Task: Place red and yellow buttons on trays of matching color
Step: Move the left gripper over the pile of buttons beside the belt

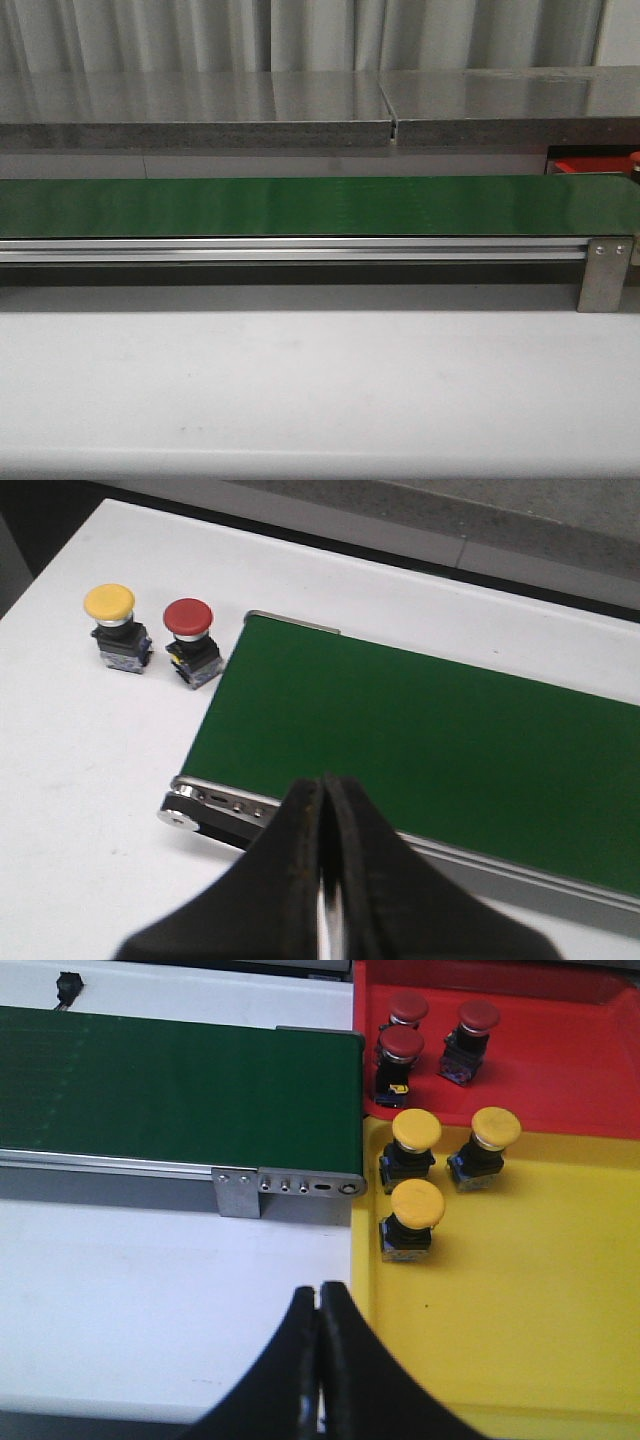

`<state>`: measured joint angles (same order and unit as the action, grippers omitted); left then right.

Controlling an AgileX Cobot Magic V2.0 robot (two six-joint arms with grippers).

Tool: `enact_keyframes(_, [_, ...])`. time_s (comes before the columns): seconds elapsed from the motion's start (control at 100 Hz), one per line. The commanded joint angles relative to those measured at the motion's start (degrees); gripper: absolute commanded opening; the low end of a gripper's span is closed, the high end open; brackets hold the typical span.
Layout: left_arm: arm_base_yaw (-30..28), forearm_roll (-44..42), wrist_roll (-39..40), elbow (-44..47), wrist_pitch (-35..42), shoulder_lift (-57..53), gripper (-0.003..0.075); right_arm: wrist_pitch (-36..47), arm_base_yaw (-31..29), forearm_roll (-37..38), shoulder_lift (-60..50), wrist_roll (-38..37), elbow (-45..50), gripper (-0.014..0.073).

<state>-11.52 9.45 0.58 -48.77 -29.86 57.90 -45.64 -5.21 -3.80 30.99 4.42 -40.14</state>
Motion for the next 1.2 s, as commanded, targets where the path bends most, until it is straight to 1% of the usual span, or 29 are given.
enact_keyframes(0.0, [-2.1, 0.4, 0.7, -5.7, 1.1, 3.1, -0.0020, 3.7, 0.0, 0.5, 0.1, 0.4, -1.3, -0.0117])
enact_keyframes(0.08, [-3.6, 0.4, 0.7, -9.0, -1.5, 6.7, 0.0000, 3.7, 0.0, 0.5, 0.1, 0.4, -1.3, -0.0117])
enact_keyframes(0.13, [-4.4, 0.4, 0.7, -10.9, -2.0, 9.0, 0.0055, 3.7, 0.0, 0.5, 0.1, 0.4, -1.3, -0.0117])
enact_keyframes(0.2, [-5.0, 0.6, 0.7, -13.3, -2.1, 12.2, 0.0189, 3.7, 0.0, 0.5, 0.1, 0.4, -1.3, -0.0117])
enact_keyframes(0.25, [-5.4, 1.1, 0.7, -15.1, -2.1, 14.4, 0.0328, 3.7, 0.0, 0.5, 0.1, 0.4, -1.3, -0.0117])
enact_keyframes(0.27, [-5.5, 1.4, 0.7, -15.8, -2.2, 15.3, 0.0362, 3.7, 0.0, 0.5, 0.1, 0.4, -1.3, -0.0117])
enact_keyframes(0.28, [-5.5, 1.4, 0.7, -16.3, -2.2, 15.9, 0.0395, 3.7, 0.0, 0.5, 0.1, 0.4, -1.3, -0.0117])
enact_keyframes(0.32, [-5.8, 1.6, 0.9, -17.6, -2.5, 17.5, 0.0480, 3.7, 0.0, 0.5, 0.1, 0.4, -1.3, -0.0117])
enact_keyframes(0.39, [-6.5, 1.6, 3.1, -20.6, -4.6, 21.1, 0.0559, 3.7, 0.0, 0.5, 0.1, 0.4, -1.3, -0.0117])
enact_keyframes(0.43, [-6.8, 1.6, 3.5, -22.8, -7.0, 23.5, 0.0570, 3.7, 0.0, 0.5, 0.1, 0.4, -1.3, -0.0117])
enact_keyframes(0.59, [-8.1, 2.6, 3.7, -31.8, -14.5, 33.0, 0.0565, 3.7, 0.0, 0.5, 0.1, 0.4, -1.3, -0.0117])
enact_keyframes(0.71, [-8.1, 2.8, 6.9, -38.7, -19.1, 39.5, 0.0564, 3.7, 0.0, 0.5, 0.1, 0.4, -1.3, -0.0117])
enact_keyframes(0.88, [-8.1, 1.2, 12.5, -46.6, -22.4, 47.1, 0.0564, 3.7, 0.0, 0.5, 0.1, 0.4, -1.3, -0.0117])
enact_keyframes(0.99, [-8.1, 0.1, 14.6, -50.6, -24.7, 50.8, 0.0564, 3.7, 0.0, 0.5, 0.1, 0.4, -1.3, -0.0117])
enact_keyframes(1.05, [-8.1, -0.1, 15.8, -52.3, -24.6, 52.2, 0.0564, 3.7, 0.0, 0.5, 0.1, 0.4, -1.3, -0.0117])
enact_keyframes(1.19, [-8.2, -4.2, 20.1, -56.3, -25.7, 55.2, 0.0564, 3.7, 0.0, 0.5, 0.1, 0.4, -1.3, -0.0117])
